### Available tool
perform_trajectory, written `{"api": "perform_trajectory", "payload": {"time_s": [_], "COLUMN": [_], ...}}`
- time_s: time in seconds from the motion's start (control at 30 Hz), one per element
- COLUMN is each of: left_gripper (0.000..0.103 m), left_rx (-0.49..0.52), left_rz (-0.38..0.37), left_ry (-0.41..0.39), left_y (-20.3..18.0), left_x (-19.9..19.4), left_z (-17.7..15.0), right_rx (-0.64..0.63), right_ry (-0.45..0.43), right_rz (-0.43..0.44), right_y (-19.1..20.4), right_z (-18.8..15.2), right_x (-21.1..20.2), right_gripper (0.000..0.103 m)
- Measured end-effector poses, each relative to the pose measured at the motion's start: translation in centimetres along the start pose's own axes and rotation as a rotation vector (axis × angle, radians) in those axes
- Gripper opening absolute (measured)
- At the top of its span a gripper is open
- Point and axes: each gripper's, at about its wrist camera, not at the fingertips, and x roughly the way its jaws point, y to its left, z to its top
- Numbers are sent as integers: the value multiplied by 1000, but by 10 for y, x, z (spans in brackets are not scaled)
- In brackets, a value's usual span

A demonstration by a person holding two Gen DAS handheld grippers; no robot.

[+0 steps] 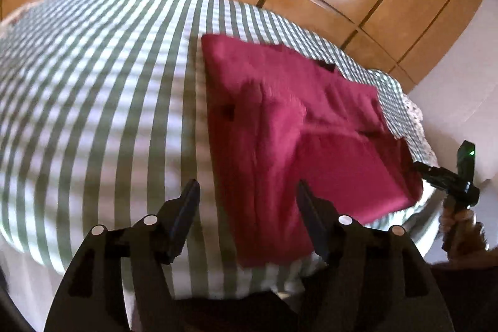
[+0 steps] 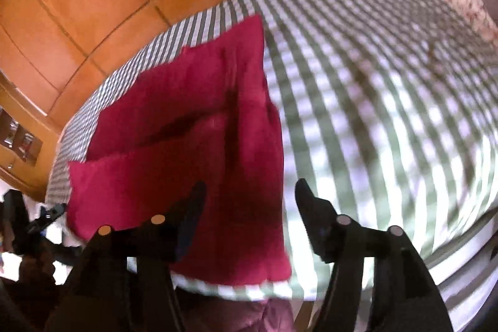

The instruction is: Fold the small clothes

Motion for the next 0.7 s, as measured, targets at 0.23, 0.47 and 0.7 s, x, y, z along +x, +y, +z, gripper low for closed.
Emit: {"api": "perform_trajectory", "payload": {"time_s": [0.23,0.47,0.7], "left_gripper": [62,8,7], "left_rx": [33,42,61], "left_rz": [15,-32,-86], "left_ry": [21,-1,-124], "left_y": [-1,-5,-13], "left_x": [40,38,-11], "left_z": [33,35,44], "right_rx": [-39,-114,-119], "right_ry": [23,27,-88], "right_rz": [-66,-77,11], "right_y": [10,17,32], "right_z": [23,19,46], "right_x": [39,20,-23], "right_gripper": [33,8,8]}}
